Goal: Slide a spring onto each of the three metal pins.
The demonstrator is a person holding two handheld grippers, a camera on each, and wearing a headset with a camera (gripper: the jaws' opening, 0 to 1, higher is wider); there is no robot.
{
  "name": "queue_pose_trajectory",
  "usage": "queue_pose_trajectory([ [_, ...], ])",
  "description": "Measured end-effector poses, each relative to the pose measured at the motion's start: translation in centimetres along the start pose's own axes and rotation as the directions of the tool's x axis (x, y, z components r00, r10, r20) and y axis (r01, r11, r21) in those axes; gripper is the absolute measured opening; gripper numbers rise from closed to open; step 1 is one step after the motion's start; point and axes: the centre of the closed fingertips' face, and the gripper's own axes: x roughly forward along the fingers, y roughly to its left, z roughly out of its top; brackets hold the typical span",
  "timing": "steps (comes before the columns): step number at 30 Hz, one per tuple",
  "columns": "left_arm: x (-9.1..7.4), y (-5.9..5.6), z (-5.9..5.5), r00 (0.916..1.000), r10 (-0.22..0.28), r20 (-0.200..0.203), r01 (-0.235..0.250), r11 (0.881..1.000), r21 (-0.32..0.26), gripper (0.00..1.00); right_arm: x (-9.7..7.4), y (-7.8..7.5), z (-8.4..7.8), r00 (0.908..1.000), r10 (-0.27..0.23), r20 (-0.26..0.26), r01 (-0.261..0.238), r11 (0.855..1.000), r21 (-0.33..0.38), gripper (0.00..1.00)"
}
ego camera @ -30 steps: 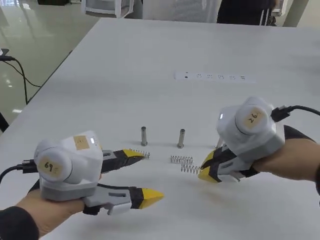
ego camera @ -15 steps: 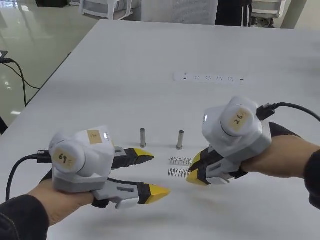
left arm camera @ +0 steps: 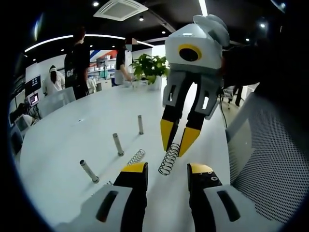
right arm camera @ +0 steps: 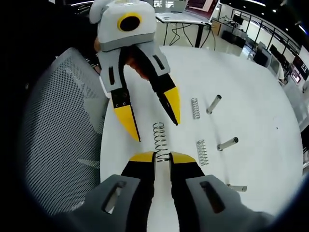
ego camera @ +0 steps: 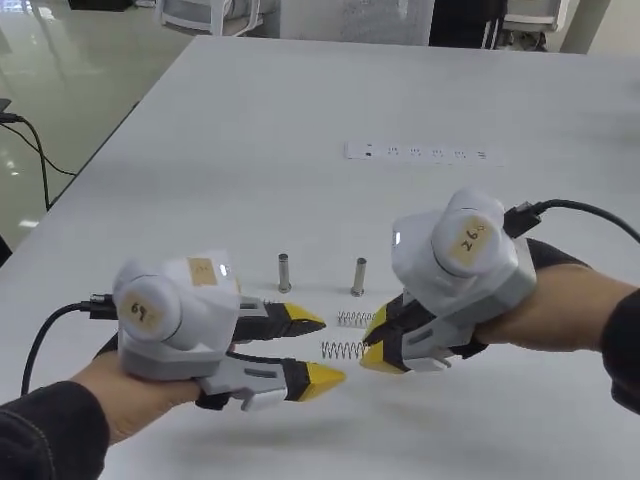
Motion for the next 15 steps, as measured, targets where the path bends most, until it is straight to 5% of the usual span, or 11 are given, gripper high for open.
queue_pose_trajectory([
  [15, 0.31, -0.74, -0.48, 0.9991, -0.034, -0.025, 0.035, 0.999, 0.040, 0.16, 0.01, 1.03, 0.08, 0.9993, 0.033, -0.015, -0.034, 0.998, -0.060, 0.13],
])
